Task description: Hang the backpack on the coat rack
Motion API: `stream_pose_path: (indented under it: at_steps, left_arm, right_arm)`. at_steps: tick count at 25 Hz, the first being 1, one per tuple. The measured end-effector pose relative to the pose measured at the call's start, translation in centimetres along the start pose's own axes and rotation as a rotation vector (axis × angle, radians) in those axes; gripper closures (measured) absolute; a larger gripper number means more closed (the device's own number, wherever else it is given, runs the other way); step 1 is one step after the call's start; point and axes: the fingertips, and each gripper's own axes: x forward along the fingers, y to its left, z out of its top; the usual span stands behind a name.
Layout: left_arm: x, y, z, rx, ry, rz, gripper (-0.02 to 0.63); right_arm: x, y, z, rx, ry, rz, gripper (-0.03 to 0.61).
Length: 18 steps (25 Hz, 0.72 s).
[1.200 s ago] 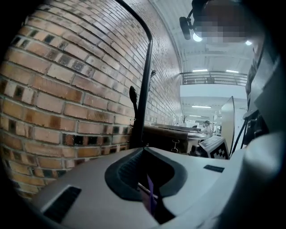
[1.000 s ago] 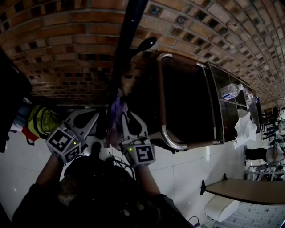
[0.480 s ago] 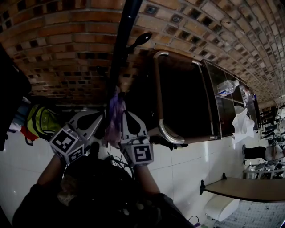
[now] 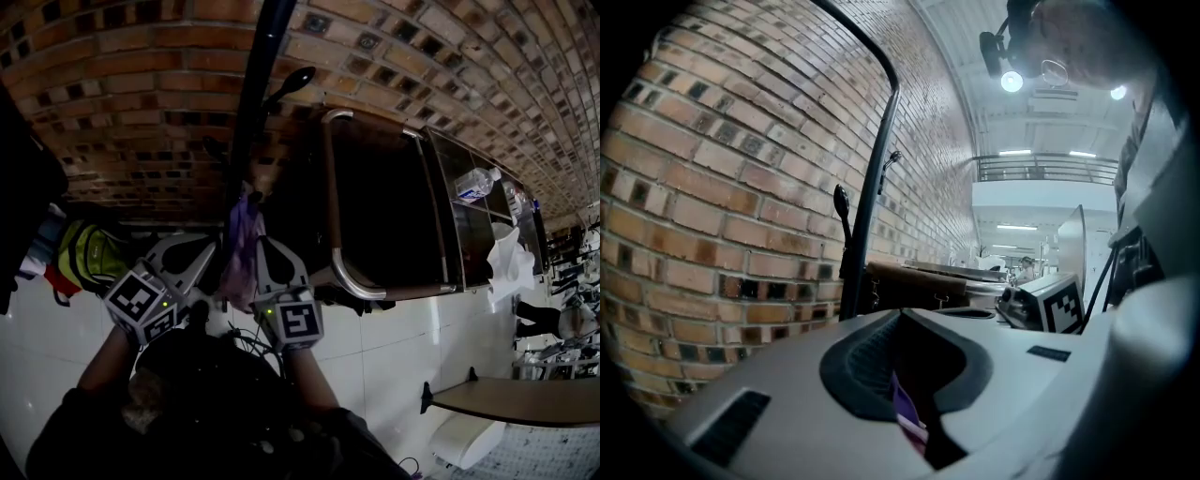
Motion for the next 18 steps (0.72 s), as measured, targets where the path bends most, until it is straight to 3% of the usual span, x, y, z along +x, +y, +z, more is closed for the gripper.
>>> stream_pose_path:
  at_steps: [18]
  left_arm:
    - [-1.0,-3.0,0.4,0.03,-0.005,0.015,0.578]
  right_arm:
    - [-2.7,0.3,-0.3,-0.043,-0.006,0.015,0.557]
